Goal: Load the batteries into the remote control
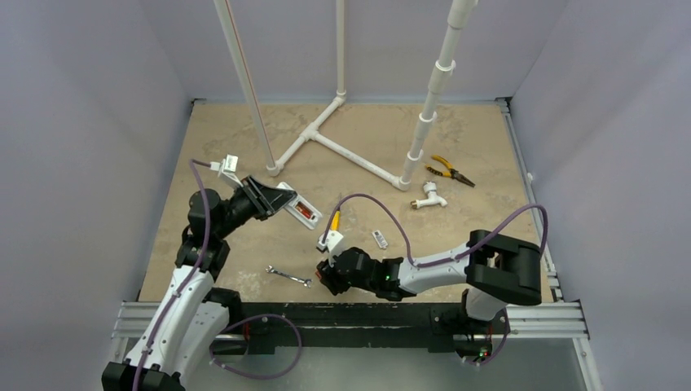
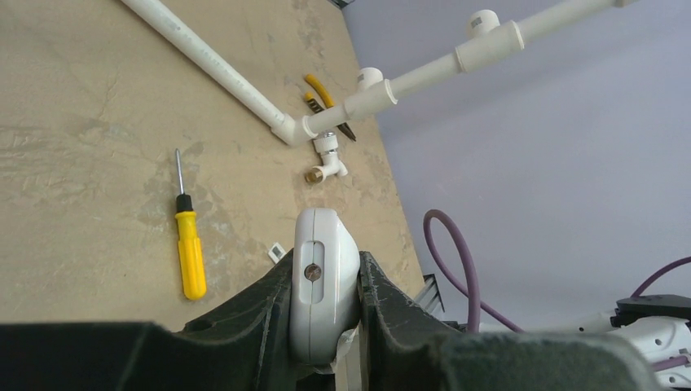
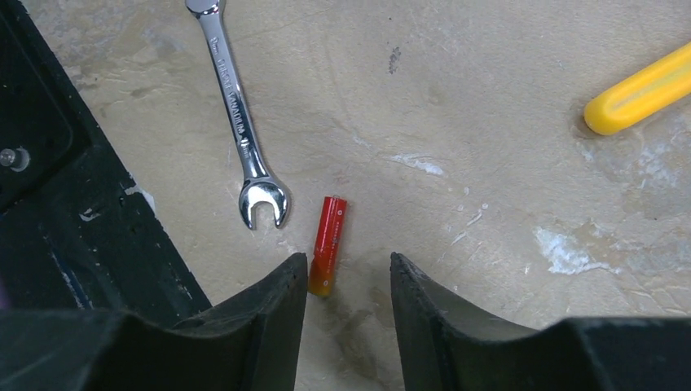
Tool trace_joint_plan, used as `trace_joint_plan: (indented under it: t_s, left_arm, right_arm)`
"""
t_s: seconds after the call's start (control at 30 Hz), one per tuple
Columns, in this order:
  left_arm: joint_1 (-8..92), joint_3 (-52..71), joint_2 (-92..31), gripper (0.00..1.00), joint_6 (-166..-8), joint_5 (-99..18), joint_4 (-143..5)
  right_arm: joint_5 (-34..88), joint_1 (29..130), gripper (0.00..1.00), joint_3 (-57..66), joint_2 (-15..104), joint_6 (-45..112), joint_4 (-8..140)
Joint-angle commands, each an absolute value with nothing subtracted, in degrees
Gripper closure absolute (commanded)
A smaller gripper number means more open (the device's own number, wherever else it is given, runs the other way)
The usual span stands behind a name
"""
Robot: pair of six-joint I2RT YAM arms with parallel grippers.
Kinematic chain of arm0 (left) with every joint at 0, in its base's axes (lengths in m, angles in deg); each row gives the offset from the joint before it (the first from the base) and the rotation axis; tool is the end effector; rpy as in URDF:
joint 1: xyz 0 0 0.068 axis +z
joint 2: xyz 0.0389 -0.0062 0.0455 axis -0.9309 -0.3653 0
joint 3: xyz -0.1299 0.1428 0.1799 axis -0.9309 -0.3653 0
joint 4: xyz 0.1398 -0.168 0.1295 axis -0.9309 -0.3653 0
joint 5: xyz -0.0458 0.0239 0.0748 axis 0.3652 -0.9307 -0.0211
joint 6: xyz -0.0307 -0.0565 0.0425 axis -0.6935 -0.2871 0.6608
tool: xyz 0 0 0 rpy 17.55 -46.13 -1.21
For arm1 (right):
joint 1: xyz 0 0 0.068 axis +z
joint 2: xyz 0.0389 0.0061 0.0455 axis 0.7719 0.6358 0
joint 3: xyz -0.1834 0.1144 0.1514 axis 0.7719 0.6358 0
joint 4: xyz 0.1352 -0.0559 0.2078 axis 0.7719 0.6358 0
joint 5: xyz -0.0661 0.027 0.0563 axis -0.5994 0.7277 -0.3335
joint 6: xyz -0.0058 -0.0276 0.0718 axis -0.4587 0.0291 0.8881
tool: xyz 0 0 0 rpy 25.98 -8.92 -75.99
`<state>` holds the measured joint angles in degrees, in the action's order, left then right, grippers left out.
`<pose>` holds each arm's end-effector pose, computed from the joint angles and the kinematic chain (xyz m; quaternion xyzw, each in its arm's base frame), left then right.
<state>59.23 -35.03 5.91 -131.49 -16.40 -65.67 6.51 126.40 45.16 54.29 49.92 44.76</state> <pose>0.1868 -0.0661 0.2726 -0.1126 0.7291 -0.5208 0.4296 0.0926 0.3072 0.1281 -0.3437 0.8120 0.2848 0.3761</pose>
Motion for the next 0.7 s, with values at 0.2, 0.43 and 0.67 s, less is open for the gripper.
trace_joint_plan:
  t_s: [0.2,0.43,0.67]
  left_arm:
    - [61.60,-32.47,6.35,1.00,-128.68,-17.66,-68.30]
    - [62.20,-32.47,6.13,1.00,-128.04,-17.86,-68.72]
    - [62.60,-32.60,6.08,1.00,-127.38,-18.04,-69.35]
  right_arm:
    - [4.25,128.23,0.65,41.44,56.89,48.76,45.11]
    - [2.84,129.96,0.71,40.44,58.56,46.52,47.85]
    - [0.19,130.50,0.72,42.37,57.05,45.50,50.14]
